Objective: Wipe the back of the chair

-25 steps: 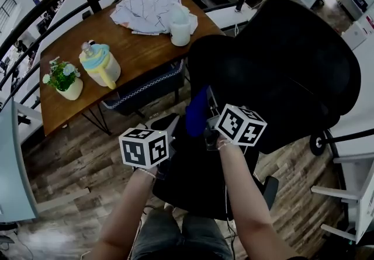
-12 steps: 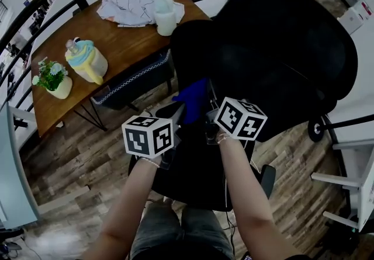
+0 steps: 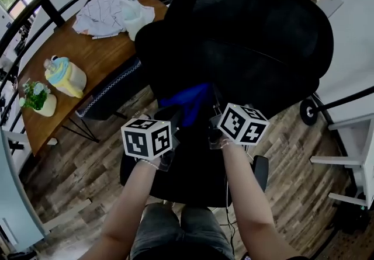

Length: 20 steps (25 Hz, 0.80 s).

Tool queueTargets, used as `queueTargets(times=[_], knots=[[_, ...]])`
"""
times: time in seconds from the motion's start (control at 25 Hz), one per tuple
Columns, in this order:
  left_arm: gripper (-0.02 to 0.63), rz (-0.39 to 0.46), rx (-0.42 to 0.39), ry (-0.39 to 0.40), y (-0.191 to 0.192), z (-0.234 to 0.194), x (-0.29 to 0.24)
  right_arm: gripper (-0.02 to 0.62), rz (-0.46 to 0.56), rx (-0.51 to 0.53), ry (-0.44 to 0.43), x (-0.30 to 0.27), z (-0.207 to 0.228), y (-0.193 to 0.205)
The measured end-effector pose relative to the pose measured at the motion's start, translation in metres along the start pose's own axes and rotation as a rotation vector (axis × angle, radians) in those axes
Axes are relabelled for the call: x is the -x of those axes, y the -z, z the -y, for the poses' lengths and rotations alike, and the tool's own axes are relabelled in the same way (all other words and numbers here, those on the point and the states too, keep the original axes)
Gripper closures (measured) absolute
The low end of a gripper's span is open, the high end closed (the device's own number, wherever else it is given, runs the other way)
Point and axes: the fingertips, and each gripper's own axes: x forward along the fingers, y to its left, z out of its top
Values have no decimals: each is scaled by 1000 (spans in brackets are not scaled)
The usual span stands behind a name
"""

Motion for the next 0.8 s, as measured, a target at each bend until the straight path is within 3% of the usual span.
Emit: queueTargets(times=[0.8], knots=[[560, -115, -98, 208, 23, 115, -86, 563, 142, -59, 294, 122, 151, -42]])
